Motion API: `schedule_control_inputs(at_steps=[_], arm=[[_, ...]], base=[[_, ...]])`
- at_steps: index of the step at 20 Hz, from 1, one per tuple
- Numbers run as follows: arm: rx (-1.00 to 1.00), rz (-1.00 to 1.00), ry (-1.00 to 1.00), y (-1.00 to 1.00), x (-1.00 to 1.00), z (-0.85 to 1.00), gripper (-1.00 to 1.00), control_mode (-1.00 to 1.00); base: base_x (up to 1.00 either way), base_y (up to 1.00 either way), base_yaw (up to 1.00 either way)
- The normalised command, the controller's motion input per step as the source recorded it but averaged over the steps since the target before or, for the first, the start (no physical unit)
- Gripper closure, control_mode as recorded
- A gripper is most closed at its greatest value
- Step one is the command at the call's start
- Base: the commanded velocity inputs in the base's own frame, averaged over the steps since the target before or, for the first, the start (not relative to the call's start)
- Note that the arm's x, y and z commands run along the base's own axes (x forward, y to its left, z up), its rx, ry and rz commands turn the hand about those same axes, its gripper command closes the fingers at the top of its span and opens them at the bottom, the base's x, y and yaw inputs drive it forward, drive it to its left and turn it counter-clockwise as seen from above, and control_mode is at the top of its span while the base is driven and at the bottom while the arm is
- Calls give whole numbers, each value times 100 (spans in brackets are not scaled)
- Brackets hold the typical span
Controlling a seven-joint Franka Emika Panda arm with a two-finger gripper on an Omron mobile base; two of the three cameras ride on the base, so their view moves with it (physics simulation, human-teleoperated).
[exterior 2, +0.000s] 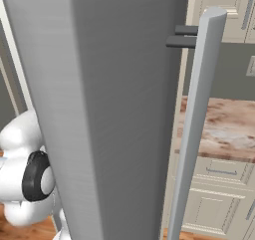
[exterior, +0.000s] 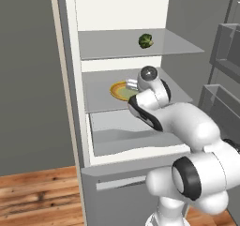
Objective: Transport the fish from the fridge to the microwave and turn on the microwave.
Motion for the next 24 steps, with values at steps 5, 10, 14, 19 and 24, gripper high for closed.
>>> schedule_control_inputs(at_steps=[5, 10, 14, 19, 24], arm=[[2, 1, 0, 0, -54, 24, 100, -100], [4, 0, 0, 1, -57, 25, 100, -100], [6, 0, 0, 4, -53, 25, 100, -100], [0, 1, 0, 6, -53, 17, 100, -100], [0, 2, 0, 4, -54, 15, 100, -100]], base=[[0, 0, 0], [0, 0, 0], [0, 0, 0], [0, 0, 0], [0, 0, 0]])
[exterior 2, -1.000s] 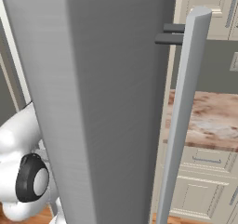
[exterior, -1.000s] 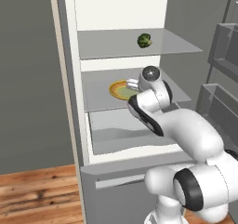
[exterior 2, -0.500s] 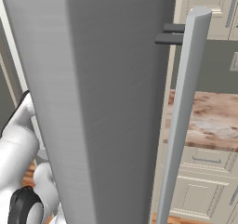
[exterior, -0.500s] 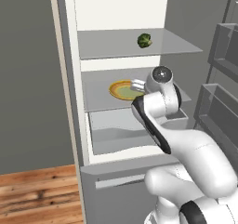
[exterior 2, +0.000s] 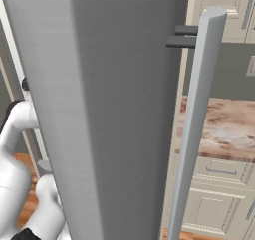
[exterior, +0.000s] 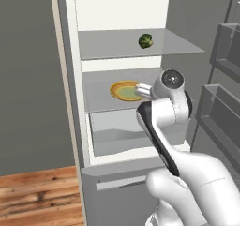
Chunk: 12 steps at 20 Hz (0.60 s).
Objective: Transport the fish from the fridge to the microwave and turn on the microwave.
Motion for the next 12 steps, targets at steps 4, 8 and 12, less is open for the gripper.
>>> schedule_control_inputs(at_steps=[4, 8, 12], arm=[[0, 1, 0, 0, -55, 15, 100, -100], [3, 1, 0, 0, -57, 20, 100, -100], [1, 1, 0, 0, -49, 15, 100, -100]], base=[[0, 0, 0], [0, 0, 0], [0, 0, 0]])
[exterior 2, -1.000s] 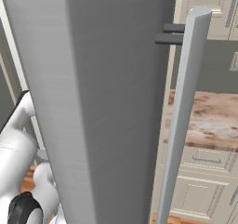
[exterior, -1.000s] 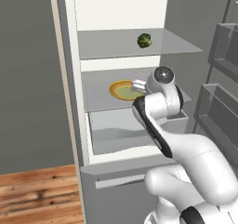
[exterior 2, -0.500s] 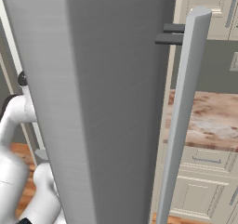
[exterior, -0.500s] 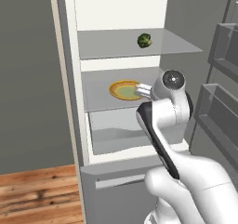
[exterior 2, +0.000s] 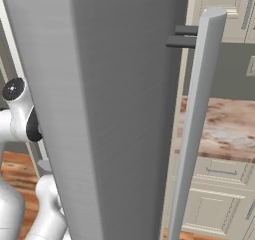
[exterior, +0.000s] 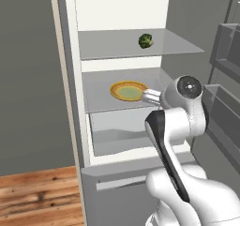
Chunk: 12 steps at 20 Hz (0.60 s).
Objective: Transport the fish from the fridge to the microwave and turn on the microwave.
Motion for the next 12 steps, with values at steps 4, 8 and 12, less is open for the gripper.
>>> schedule_control_inputs(at_steps=[4, 8, 12], arm=[[0, 0, 0, 0, -41, 12, 100, -100], [0, 0, 0, 0, -28, 6, 100, -100], [0, 0, 0, 0, -16, 1, 100, -100]], base=[[0, 0, 0], [0, 0, 0], [0, 0, 0]])
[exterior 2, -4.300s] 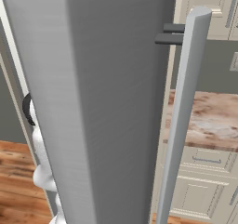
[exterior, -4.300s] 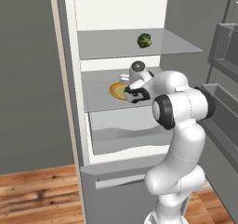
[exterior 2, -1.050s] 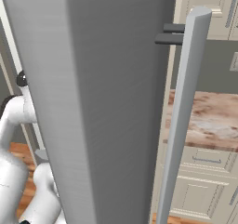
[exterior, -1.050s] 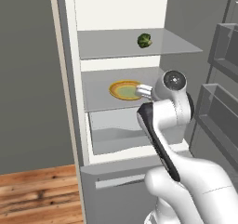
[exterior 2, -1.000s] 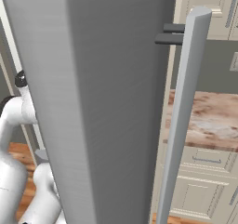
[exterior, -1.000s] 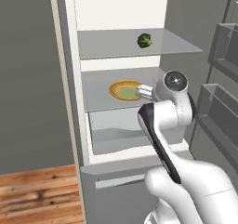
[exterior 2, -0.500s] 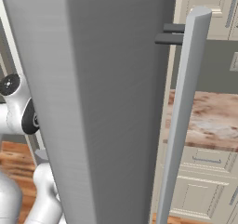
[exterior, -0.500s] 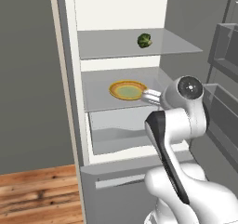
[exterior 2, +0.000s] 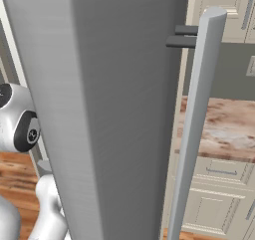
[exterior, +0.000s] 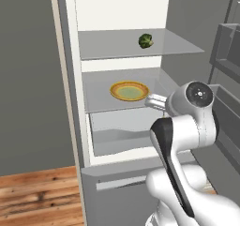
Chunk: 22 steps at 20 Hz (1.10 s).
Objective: Transport the fish from the fridge to the microwave and turn on the microwave.
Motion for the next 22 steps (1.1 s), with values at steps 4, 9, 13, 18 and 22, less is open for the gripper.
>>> schedule_control_inputs(at_steps=[4, 9, 13, 18, 22], arm=[[0, 0, 0, 0, 0, 0, 100, -100], [0, 0, 0, 0, 0, 0, 100, -100], [0, 0, 0, 0, 0, 0, 100, -100], [0, 0, 0, 0, 0, 0, 100, -100], [0, 0, 0, 0, 0, 0, 100, -100]], base=[[0, 0, 0], [0, 0, 0], [0, 0, 0], [0, 0, 0], [0, 0, 0]])
